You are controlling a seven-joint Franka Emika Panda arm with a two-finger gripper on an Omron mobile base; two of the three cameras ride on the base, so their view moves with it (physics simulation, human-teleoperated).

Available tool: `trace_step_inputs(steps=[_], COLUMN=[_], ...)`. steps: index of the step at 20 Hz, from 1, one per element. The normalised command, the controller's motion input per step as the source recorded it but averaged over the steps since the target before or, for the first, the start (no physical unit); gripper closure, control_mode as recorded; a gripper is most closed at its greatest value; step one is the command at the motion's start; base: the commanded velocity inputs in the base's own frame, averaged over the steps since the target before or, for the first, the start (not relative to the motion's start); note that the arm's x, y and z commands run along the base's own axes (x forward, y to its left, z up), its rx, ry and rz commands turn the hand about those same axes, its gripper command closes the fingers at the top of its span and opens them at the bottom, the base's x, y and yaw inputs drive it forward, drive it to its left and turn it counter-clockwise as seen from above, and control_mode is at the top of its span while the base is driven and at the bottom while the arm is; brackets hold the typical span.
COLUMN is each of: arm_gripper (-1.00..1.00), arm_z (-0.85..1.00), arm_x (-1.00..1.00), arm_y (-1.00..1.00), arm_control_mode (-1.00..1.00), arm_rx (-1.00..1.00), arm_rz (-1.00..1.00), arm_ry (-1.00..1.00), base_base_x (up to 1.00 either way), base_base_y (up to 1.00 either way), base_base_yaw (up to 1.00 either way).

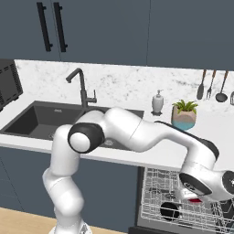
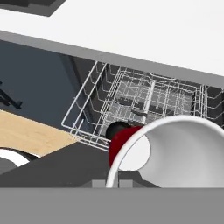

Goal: Pick up the cup and bowl from the counter, place them in the dishwasher, and close the dishwasher door.

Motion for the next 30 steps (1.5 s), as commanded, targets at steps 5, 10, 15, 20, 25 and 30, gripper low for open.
trace_step_inputs(steps=[5,10,15,20,25,30], arm_gripper=[1.0,1.0,1.0,1.0,1.0,1.0], arm_z=[-0.22,-0.36,-0.49,-0.53,-0.46,-0.15], arm_x=[0.45,0.24,0.0,0.0,0.0,0.12], arm_y=[0.02,-0.01,-0.04,0.0,0.0,0.0], arm_control_mode=[-1.0,-1.0,-1.0,-1.0,-1.0,-1.0], arm_rx=[0.0,0.0,0.0,0.0,0.0,0.0], arm_rz=[-0.11,-0.19,-0.18,-0.11,-0.05,-0.05], arm_ry=[0.2,0.05,0.0,0.0,0.0,-0.03], base_base_x=[0.0,0.0,0.0,0.0,0.0,0.0], base_base_y=[0.0,0.0,0.0,0.0,0.0,0.0], base_base_yaw=[0.0,0.0,0.0,0.0,0.0,0.0])
